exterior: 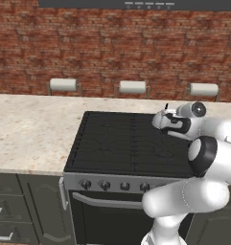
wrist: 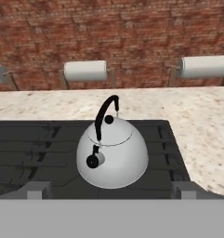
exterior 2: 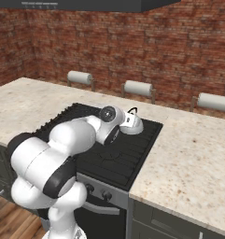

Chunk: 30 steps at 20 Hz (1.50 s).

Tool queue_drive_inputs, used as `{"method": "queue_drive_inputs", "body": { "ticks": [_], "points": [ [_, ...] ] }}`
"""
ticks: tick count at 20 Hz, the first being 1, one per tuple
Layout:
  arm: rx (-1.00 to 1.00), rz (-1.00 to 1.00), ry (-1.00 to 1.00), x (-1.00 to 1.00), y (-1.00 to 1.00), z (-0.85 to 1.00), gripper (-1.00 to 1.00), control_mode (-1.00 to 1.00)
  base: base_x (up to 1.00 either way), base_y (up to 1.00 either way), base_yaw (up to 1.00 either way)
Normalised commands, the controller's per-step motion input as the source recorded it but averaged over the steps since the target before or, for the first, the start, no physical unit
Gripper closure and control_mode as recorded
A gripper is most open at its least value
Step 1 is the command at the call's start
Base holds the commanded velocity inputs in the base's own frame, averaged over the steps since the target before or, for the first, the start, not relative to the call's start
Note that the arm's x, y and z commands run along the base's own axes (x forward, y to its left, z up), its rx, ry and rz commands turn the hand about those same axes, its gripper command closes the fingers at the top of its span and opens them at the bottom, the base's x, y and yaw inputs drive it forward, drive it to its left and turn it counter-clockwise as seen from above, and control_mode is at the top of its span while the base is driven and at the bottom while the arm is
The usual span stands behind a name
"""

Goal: Pick the kettle from the cabinet and place it on a stove burner. Then pick the pot from the counter and place it on another stove burner. Finally, turn both burners on.

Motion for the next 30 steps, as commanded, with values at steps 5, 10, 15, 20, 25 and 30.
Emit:
{"method": "queue_drive_inputs", "body": {
  "ticks": [5,10,15,20,25,30],
  "points": [
    [-0.02,0.0,0.04,-0.3,0.15,0.16,-1.0,-1.0,0.0,0.0,0.0],
    [-0.01,0.0,0.08,-0.25,0.16,0.24,-1.0,-1.0,0.0,0.0,0.0],
    [0.0,0.0,0.11,-0.21,0.14,0.26,-1.0,-1.0,0.0,0.0,0.0],
    [0.0,0.0,0.13,-0.21,0.12,0.23,-1.0,-1.0,0.0,0.0,0.0],
    [0.0,0.0,0.13,-0.28,0.13,0.24,-1.0,-1.0,0.0,0.0,0.0],
    [0.0,0.0,0.1,-0.35,0.13,0.21,-1.0,-1.0,0.0,0.0,0.0]
  ]
}}
